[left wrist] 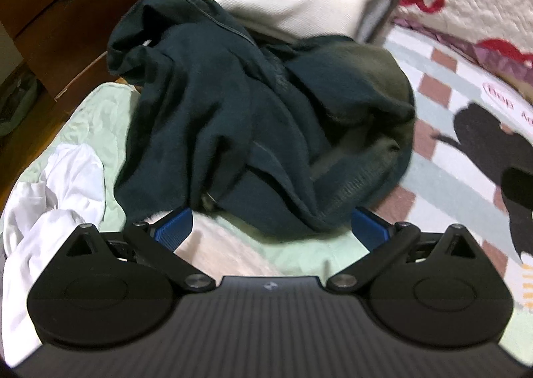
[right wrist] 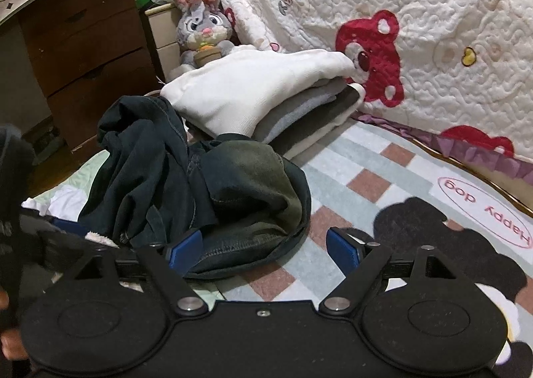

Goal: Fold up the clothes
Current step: 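Grasp the dark green jacket with the left gripper while the right gripper grasps it too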

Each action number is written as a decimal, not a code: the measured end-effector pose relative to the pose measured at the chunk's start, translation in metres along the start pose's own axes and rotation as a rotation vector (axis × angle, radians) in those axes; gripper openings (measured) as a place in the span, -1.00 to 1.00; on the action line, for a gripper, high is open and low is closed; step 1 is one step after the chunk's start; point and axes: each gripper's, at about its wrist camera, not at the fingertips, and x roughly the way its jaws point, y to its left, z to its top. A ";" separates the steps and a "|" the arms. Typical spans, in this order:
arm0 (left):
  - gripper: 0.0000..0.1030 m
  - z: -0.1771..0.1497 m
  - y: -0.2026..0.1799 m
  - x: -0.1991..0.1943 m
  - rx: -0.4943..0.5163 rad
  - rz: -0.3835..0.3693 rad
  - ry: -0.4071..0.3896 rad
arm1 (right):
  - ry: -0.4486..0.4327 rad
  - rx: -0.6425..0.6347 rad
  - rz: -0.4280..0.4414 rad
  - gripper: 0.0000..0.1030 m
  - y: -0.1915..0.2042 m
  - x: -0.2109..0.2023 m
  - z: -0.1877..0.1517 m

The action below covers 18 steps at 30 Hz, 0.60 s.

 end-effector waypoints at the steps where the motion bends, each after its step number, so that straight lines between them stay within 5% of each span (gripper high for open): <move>1: 1.00 0.005 0.008 0.001 0.006 -0.003 -0.018 | 0.017 0.014 0.021 0.69 -0.004 0.006 -0.002; 10: 1.00 0.032 0.087 0.013 0.085 0.090 -0.248 | 0.113 0.104 0.112 0.69 -0.027 0.055 -0.009; 13: 0.89 0.038 0.117 0.027 -0.013 0.051 -0.216 | 0.126 0.124 0.125 0.70 -0.031 0.070 -0.010; 15: 0.63 0.041 0.129 0.037 -0.057 0.043 -0.198 | 0.134 0.138 0.133 0.71 -0.035 0.080 -0.011; 18: 0.58 0.045 0.144 0.053 -0.103 0.040 -0.173 | 0.144 0.159 0.126 0.71 -0.045 0.094 -0.012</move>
